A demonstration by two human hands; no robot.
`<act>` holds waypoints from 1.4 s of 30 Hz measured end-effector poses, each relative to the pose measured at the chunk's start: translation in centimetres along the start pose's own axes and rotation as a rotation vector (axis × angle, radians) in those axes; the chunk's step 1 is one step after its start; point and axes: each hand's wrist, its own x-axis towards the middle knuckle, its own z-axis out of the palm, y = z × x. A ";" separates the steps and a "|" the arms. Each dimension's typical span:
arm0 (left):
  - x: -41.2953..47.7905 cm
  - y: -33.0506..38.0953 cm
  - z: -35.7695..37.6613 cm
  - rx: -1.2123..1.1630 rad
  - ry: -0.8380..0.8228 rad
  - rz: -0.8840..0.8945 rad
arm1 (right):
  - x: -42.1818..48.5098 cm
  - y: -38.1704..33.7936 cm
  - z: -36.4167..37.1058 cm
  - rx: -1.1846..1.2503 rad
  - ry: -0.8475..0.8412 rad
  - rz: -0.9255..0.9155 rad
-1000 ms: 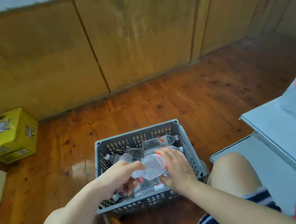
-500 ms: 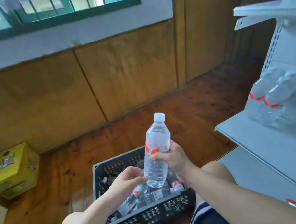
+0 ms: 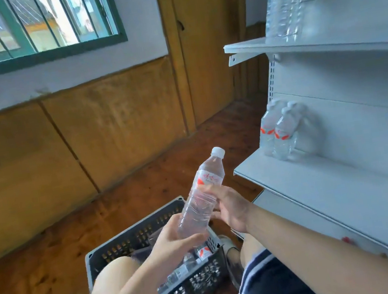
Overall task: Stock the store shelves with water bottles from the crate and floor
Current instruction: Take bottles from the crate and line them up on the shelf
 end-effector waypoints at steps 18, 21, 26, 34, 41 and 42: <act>8.6 0.7 9.7 0.214 -0.359 0.190 | -6.2 1.9 -10.5 0.080 0.582 0.039; 10.4 0.0 10.9 0.241 -0.414 0.180 | -6.0 3.1 -12.0 0.093 0.624 0.031; 13.3 -0.7 13.0 0.293 -0.468 0.178 | -4.8 3.6 -14.5 0.043 0.712 0.020; 20.4 0.0 15.9 0.306 -0.451 0.236 | 0.0 0.9 -20.7 -0.256 0.898 -0.072; 29.5 -0.2 19.5 0.700 -0.386 0.550 | 5.3 -2.8 -29.0 -0.617 1.128 -0.116; 30.5 -0.3 20.1 0.796 -0.400 0.607 | 6.0 -3.2 -30.1 -0.649 1.147 -0.126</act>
